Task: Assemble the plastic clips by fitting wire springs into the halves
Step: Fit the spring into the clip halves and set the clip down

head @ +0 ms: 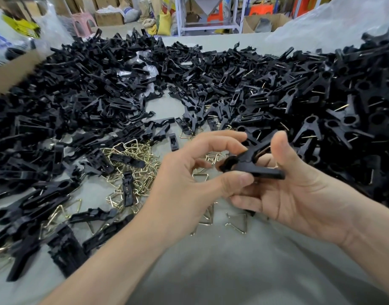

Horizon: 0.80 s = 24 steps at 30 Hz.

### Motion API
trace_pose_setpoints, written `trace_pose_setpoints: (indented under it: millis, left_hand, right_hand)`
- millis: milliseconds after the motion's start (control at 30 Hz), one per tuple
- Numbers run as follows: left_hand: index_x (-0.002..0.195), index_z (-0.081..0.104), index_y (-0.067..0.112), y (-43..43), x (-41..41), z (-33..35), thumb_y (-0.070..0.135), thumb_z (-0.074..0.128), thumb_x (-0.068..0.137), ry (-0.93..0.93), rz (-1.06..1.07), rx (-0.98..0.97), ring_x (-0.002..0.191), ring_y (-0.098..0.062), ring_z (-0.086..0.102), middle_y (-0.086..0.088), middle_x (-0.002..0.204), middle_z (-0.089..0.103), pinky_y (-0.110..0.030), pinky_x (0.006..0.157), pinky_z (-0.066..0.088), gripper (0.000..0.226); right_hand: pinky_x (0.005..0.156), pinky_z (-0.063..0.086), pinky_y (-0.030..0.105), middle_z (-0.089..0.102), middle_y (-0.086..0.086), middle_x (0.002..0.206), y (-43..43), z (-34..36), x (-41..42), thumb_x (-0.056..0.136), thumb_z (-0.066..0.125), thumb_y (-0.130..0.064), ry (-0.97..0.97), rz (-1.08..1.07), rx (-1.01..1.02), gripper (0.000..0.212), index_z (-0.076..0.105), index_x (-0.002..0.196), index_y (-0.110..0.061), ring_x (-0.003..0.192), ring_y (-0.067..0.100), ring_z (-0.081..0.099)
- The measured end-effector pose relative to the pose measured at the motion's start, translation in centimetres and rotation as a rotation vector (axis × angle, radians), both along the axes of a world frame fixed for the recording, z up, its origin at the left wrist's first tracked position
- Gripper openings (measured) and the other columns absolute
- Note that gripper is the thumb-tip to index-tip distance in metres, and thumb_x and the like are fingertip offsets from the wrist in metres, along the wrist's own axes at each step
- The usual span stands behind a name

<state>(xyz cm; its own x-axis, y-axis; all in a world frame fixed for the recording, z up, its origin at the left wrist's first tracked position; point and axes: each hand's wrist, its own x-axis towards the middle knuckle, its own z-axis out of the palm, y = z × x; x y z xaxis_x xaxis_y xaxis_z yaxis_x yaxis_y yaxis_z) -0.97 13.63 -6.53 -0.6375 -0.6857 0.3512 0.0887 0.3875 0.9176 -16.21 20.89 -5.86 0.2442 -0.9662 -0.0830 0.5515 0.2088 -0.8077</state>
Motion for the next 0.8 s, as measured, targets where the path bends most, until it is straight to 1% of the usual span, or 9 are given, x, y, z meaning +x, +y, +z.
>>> trace_pose_setpoints:
  millis: [100, 200, 300, 400, 500, 567, 633, 700, 800]
  left_hand:
    - [0.089, 0.069, 0.026, 0.2, -0.1, -0.2, 0.027, 0.077, 0.067, 0.007, 0.002, -0.013, 0.109, -0.012, 0.062, 0.01, 0.11, 0.069, -0.053, 0.097, 0.043, 0.023]
    - [0.088, 0.066, 0.027, 0.2, -0.2, -0.3, 0.019, 0.08, 0.065, -0.026, 0.046, -0.035, 0.098, -0.009, 0.062, 0.011, 0.1, 0.07, -0.034, 0.093, 0.047, 0.028]
    - [0.089, 0.066, 0.031, 0.2, -0.1, -0.2, 0.022, 0.078, 0.065, -0.078, 0.067, -0.115, 0.091, -0.005, 0.058, 0.015, 0.096, 0.068, -0.02, 0.084, 0.042, 0.028]
    - [0.094, 0.068, 0.035, 0.2, 0.0, 0.1, 0.025, 0.08, 0.064, -0.092, 0.05, -0.173, 0.088, -0.003, 0.055, 0.019, 0.096, 0.066, -0.019, 0.084, 0.041, 0.034]
    - [0.093, 0.073, 0.034, 0.2, 0.2, 0.2, 0.029, 0.083, 0.06, -0.072, 0.019, -0.199, 0.084, -0.005, 0.053, 0.018, 0.097, 0.064, -0.023, 0.081, 0.044, 0.034]
    - [0.104, 0.069, 0.031, 0.2, 0.2, 0.3, 0.034, 0.08, 0.062, -0.064, 0.012, -0.226, 0.087, -0.012, 0.055, 0.017, 0.098, 0.063, -0.028, 0.078, 0.047, 0.043]
    - [0.111, 0.065, 0.032, 0.1, 0.2, 0.2, 0.034, 0.077, 0.064, -0.058, 0.005, -0.243, 0.087, -0.013, 0.056, 0.015, 0.099, 0.063, -0.03, 0.075, 0.047, 0.048]
    - [0.112, 0.064, 0.028, 0.2, 0.2, 0.1, 0.033, 0.076, 0.066, -0.047, -0.013, -0.24, 0.087, -0.01, 0.055, 0.016, 0.1, 0.061, -0.025, 0.075, 0.044, 0.048]
    - [0.112, 0.065, 0.027, 0.1, 0.2, -0.1, 0.031, 0.076, 0.069, -0.044, -0.034, -0.245, 0.094, -0.017, 0.057, 0.017, 0.103, 0.06, -0.025, 0.077, 0.045, 0.044]
  right_hand:
    - [0.075, 0.055, 0.024, 0.072, 0.005, 0.102, 0.0, -0.3, 0.2, 0.059, 0.076, -0.058, -0.042, 0.007, 0.031, 0.061, 0.075, 0.1, -0.014, 0.089, 0.012, 0.069]
    - [0.077, 0.055, 0.024, 0.069, 0.006, 0.107, -0.1, -0.4, 0.5, 0.058, 0.076, -0.058, -0.006, -0.033, 0.047, 0.066, 0.073, 0.103, -0.011, 0.088, 0.01, 0.064]
    - [0.073, 0.055, 0.023, 0.063, 0.015, 0.105, -0.2, -0.1, 0.5, 0.059, 0.073, -0.054, 0.073, -0.075, 0.063, 0.063, 0.074, 0.101, -0.007, 0.074, 0.011, 0.06]
    - [0.066, 0.053, 0.023, 0.051, 0.02, 0.103, 0.0, 0.4, 0.7, 0.066, 0.065, -0.052, 0.152, -0.07, 0.045, 0.061, 0.071, 0.099, -0.001, 0.066, 0.012, 0.054]
    - [0.063, 0.05, 0.023, 0.06, 0.016, 0.097, 0.1, 0.7, 1.0, 0.07, 0.058, -0.047, 0.211, -0.077, 0.016, 0.059, 0.069, 0.096, 0.004, 0.064, 0.01, 0.054]
    - [0.062, 0.049, 0.022, 0.065, 0.011, 0.094, 0.2, 0.7, 1.2, 0.069, 0.059, -0.044, 0.218, -0.083, 0.009, 0.055, 0.071, 0.092, 0.004, 0.064, 0.011, 0.053]
    - [0.062, 0.049, 0.023, 0.062, 0.013, 0.09, 0.3, 0.7, 1.4, 0.069, 0.06, -0.043, 0.226, -0.077, 0.008, 0.051, 0.073, 0.089, 0.002, 0.068, 0.017, 0.05]
    - [0.062, 0.049, 0.023, 0.059, 0.015, 0.088, 0.4, 0.8, 1.5, 0.069, 0.06, -0.041, 0.227, -0.075, -0.001, 0.047, 0.074, 0.086, 0.001, 0.075, 0.027, 0.045]
    - [0.063, 0.05, 0.022, 0.061, 0.015, 0.089, 0.6, 1.1, 1.4, 0.067, 0.063, -0.038, 0.227, -0.071, -0.006, 0.041, 0.075, 0.085, -0.003, 0.08, 0.027, 0.048]
